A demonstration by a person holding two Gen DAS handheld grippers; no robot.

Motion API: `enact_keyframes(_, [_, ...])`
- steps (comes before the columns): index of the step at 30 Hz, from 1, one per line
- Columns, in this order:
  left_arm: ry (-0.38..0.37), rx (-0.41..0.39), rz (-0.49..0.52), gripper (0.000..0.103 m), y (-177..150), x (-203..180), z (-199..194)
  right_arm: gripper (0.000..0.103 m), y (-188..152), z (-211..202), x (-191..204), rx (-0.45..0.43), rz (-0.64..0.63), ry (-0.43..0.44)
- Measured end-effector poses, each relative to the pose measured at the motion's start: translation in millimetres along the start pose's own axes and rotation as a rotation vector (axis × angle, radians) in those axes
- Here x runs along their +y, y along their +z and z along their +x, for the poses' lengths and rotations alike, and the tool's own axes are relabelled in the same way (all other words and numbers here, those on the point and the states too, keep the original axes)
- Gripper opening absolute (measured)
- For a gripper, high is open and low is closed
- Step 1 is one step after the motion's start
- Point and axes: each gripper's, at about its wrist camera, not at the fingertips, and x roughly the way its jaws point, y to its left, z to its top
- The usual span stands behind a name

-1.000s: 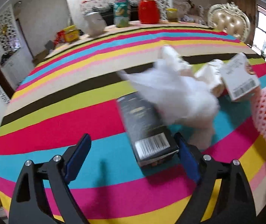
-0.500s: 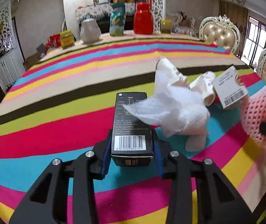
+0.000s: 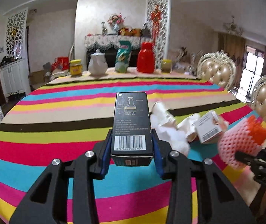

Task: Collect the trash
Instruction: 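Carry the foam net and dark box to the pink wastebasket and release both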

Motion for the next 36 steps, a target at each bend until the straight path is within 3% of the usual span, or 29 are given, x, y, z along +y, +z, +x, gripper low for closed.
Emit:
enact_keyframes(6, [-0.046,-0.094,0.051,0.038,-2.8,-16.4,-21.0,0.038,1.4,0.3,3.9,-0.004,-0.012,-0.036])
enact_keyframes(13, [-0.134,-0.11,0.079,0.038,-8.6,-38.4,-62.9,0.037,-4.0,-35.9,11.5,-0.054,-0.011,-0.068])
enact_keyframes(27, [-0.26,-0.071,0.159,0.038,-60.3,-83.5,-134.1,0.037,-60.5,-134.6,24.0,-0.138,-0.045,-0.126])
enact_keyframes(36, [-0.319,-0.015,0.167,0.038,-78.6,-98.8,-133.2,0.037,-89.2,-164.2,11.4,-0.15,-0.001,-0.138])
